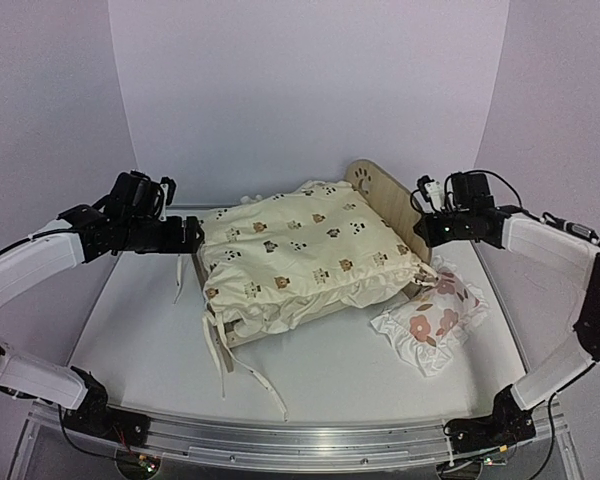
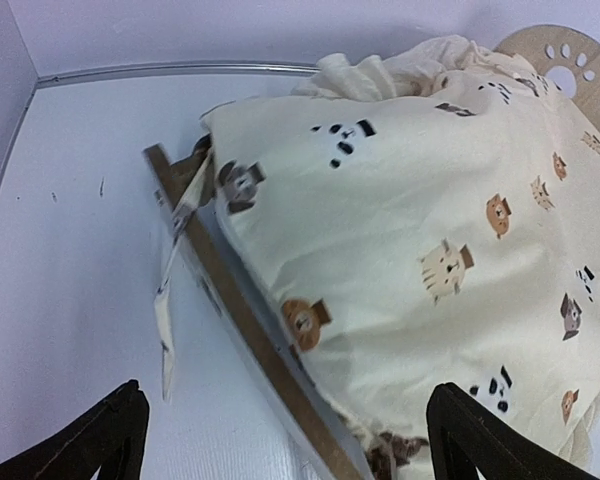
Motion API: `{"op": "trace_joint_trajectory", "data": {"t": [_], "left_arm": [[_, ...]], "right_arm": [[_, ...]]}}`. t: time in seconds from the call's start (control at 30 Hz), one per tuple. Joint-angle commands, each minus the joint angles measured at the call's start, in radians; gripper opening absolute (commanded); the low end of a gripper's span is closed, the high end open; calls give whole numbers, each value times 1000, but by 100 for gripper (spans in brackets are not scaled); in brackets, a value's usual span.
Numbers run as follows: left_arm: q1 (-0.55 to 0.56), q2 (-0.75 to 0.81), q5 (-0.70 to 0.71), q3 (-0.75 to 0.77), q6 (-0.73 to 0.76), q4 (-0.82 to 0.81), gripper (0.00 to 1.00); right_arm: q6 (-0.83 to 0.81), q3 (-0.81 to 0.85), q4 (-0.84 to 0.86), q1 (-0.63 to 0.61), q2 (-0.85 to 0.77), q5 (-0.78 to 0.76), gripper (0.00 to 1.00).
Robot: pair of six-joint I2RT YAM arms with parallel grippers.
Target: Set up the pet bed
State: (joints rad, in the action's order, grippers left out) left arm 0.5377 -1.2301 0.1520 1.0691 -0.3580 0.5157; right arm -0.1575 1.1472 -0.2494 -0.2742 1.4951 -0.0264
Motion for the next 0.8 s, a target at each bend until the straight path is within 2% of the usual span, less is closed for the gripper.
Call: {"op": "trace_joint_trajectory", "data": {"t": [0.0,0.17,0.37,0.47,0.57,0.63,0.77], "left_arm": [[6,-4,28,-30,-48,-35,95],[7,-15,5,-91,-76,-119,90],[15,-72,-57,-112,-76,-197,85],[21,-82,-75,-104,-54,-212,85],[24,-95,-97,-88,-28,-212,85],[28,-96,-101,-84,-17,-214,85],[31,-88,-121,-71,-2,-218,85]], "right_arm": [[138,-110,-134,57,-163,-469,0],[272,-177,-243,56,-243,-500,0],[338,-217,-269,58,-250,-395,0],[342,-215,-273,57,-243,-353,4],[347,-216,-279,56,-237,-301,11],[348,-218,-281,57,-231,-271,20],[333,-186,-321,57,-235,-269,46]]}}
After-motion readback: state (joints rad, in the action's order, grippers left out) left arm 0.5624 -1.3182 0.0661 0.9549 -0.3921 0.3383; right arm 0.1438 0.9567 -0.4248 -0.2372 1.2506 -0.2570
